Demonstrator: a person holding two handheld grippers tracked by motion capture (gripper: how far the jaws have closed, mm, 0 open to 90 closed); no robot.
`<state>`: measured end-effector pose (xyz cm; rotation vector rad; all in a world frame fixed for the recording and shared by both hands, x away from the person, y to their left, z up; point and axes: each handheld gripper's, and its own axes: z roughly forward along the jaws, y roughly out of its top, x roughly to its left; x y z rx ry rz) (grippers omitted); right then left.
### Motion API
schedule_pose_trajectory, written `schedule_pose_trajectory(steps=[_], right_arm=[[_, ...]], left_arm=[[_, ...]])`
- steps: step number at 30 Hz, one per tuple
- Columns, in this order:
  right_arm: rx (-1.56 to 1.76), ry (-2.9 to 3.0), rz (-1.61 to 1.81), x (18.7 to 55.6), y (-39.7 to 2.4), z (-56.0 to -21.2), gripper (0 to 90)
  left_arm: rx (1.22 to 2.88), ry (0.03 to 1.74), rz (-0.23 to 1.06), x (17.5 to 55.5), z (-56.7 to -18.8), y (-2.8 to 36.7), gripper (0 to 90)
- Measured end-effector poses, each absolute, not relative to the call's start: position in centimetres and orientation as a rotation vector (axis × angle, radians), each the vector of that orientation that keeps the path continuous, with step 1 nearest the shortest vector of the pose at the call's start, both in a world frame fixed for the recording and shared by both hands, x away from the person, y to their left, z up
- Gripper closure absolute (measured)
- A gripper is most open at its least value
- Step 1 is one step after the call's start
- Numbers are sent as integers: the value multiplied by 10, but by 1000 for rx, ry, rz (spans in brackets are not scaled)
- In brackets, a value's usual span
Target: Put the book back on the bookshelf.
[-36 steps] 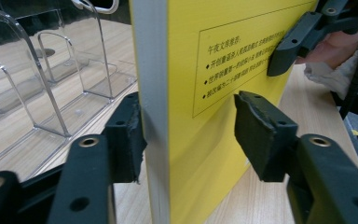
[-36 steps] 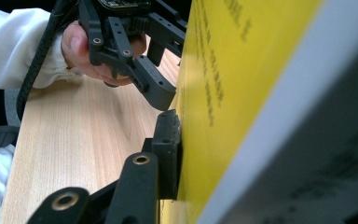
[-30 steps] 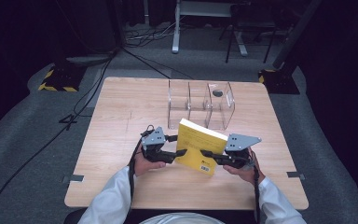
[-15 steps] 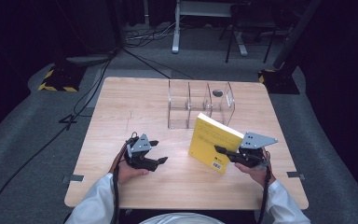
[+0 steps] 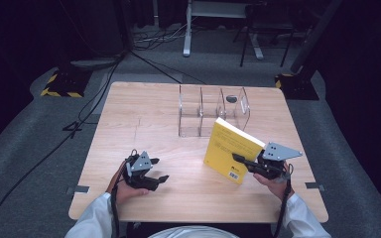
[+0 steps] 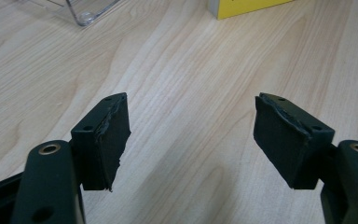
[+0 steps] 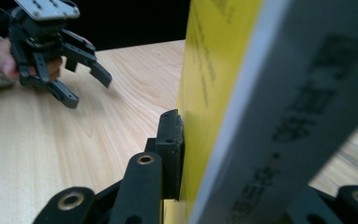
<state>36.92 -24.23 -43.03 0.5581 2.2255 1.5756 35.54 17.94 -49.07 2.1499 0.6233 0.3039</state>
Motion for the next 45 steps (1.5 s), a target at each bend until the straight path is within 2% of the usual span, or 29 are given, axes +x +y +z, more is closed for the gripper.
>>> schedule_pose_trajectory(steps=[8,13,19,29,33,45], right_arm=[[543,2219,1564,367,-244,-430,761],[598,2170,1526,370,-253,-430,763],[644,2127,1469,371,-258,-427,763],[697,2050,1410,374,-267,-420,764],[735,2003,1402,378,-273,-415,764],[815,1913,1346,393,-281,-403,764]], left_arm=[[2168,645,313,354,-493,182,264],[2162,718,323,353,-496,191,231],[2192,723,323,350,-498,194,179],[2253,787,348,350,-504,190,177],[2255,824,314,352,-504,191,164],[2255,828,323,351,-504,191,164]])
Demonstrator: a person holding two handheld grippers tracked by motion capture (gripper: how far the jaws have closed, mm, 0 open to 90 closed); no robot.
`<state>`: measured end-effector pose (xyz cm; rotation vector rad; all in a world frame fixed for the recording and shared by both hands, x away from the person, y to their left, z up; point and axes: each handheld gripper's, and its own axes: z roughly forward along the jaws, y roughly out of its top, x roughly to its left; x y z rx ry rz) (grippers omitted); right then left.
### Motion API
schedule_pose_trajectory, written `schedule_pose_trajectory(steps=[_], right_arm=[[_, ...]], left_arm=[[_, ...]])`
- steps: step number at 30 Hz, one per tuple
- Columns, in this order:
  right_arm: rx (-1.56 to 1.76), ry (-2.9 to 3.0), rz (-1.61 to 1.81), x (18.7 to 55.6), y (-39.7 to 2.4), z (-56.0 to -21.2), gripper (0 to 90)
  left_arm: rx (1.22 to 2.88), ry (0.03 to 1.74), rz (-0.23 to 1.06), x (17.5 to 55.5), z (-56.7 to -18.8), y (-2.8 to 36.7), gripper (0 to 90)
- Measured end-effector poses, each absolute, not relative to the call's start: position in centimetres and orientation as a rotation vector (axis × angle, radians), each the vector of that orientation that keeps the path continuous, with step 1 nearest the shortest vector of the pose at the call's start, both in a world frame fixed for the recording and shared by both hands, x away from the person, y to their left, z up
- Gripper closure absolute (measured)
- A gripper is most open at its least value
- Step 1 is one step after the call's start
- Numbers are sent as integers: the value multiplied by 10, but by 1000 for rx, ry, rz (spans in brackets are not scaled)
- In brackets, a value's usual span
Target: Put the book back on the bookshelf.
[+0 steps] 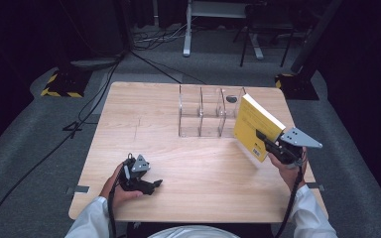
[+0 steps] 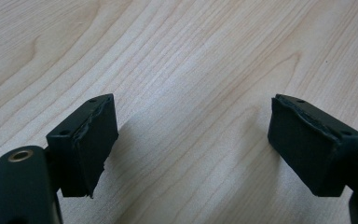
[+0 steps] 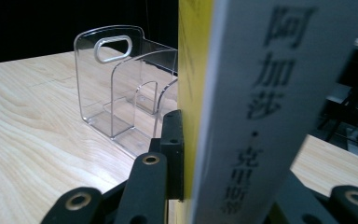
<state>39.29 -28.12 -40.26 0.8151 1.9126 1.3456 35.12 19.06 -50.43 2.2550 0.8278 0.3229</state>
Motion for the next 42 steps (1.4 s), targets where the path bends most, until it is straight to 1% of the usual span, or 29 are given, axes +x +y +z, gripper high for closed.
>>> schedule_pose_trajectory(steps=[23,42], right_arm=[[885,1852,1340,413,-264,-389,764],[954,1805,1323,442,-244,-388,764]], left_arm=[[2245,853,325,350,-505,190,158],[2244,855,323,350,-504,189,159]])
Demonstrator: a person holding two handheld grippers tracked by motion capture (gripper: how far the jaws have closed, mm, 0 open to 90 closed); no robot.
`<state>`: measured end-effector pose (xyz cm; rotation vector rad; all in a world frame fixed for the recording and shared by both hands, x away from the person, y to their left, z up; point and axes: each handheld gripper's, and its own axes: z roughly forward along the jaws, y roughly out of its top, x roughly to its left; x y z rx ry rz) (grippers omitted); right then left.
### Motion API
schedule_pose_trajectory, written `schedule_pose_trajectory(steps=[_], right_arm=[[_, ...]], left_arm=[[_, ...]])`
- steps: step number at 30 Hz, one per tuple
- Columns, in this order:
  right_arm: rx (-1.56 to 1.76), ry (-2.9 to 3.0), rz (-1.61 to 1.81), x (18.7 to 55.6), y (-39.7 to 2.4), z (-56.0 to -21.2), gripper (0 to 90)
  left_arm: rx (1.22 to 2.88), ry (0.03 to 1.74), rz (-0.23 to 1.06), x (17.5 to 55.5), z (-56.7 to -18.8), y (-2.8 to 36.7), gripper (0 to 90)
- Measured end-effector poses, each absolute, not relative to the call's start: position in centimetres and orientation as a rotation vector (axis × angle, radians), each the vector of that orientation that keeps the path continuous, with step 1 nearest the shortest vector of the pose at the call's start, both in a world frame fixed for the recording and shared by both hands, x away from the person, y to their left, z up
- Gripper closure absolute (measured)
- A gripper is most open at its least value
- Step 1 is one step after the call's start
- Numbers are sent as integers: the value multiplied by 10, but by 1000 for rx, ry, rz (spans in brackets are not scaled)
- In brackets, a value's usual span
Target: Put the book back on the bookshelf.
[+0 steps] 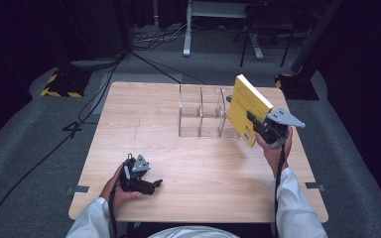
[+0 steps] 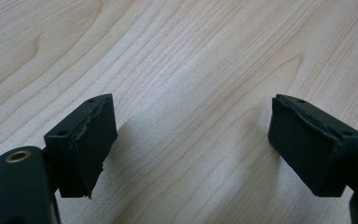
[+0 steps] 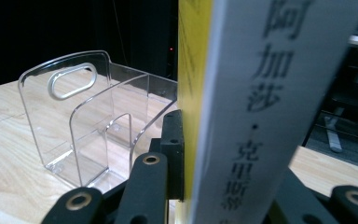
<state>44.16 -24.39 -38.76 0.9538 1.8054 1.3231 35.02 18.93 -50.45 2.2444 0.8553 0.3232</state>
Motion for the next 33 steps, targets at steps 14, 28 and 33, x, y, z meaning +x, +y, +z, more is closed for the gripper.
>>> schedule_pose_trajectory(steps=[14,28,33], right_arm=[[995,1771,1297,459,-222,-388,764],[1022,1749,1266,479,-204,-399,764],[1043,1749,1271,487,-204,-403,763]], left_arm=[[2245,855,324,350,-504,189,159],[2244,853,328,350,-505,189,159],[2244,853,327,350,-505,189,159]])
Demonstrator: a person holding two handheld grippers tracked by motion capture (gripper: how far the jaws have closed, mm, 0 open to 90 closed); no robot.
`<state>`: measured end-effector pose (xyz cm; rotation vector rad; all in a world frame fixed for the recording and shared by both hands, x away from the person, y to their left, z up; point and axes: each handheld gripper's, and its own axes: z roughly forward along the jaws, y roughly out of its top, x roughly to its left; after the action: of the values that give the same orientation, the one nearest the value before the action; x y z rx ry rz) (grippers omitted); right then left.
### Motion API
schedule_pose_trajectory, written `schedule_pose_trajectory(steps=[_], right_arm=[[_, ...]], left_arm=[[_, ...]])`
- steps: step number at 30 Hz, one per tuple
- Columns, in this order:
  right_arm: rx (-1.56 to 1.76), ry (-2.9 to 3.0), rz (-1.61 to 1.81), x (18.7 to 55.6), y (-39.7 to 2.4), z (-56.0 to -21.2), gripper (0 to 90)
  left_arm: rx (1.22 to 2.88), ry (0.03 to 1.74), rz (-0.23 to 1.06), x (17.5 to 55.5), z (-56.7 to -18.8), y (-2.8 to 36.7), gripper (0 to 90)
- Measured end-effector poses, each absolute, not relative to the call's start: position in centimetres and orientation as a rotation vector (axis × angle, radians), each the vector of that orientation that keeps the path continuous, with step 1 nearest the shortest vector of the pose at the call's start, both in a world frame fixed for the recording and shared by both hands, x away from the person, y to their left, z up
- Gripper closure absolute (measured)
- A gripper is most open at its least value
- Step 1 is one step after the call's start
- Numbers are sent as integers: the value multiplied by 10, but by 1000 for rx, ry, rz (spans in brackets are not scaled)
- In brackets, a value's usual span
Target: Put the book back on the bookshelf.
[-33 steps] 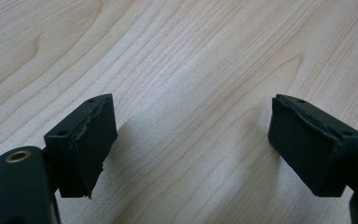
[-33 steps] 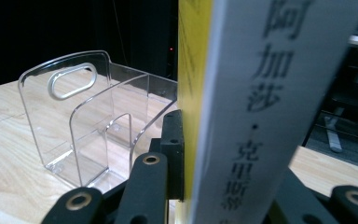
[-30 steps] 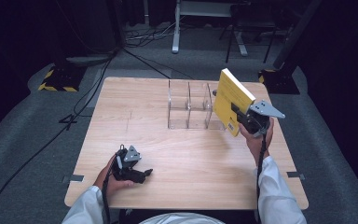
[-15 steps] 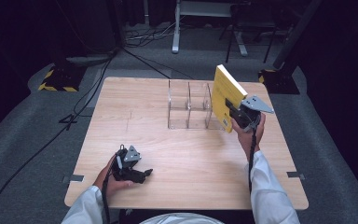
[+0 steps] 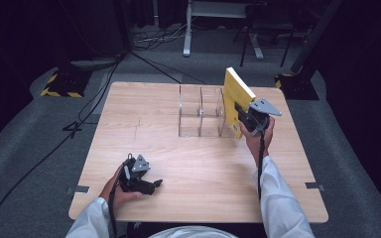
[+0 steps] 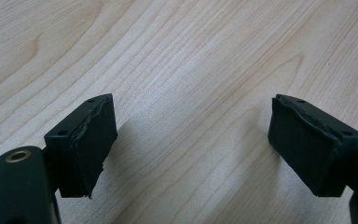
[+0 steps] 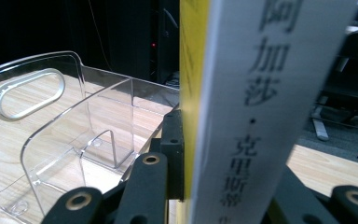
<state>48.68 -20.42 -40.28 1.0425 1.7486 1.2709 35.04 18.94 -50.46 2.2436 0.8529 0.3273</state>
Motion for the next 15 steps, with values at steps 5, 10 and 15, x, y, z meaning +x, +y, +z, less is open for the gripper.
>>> schedule_pose_trajectory(steps=[5,10,15], right_arm=[[1047,1755,1246,491,-202,-407,763],[1067,1742,1249,496,-200,-410,763],[1075,1733,1248,499,-197,-414,763]], left_arm=[[2243,853,327,350,-505,189,159],[2243,853,327,350,-505,189,159],[2244,853,327,350,-505,189,159]])
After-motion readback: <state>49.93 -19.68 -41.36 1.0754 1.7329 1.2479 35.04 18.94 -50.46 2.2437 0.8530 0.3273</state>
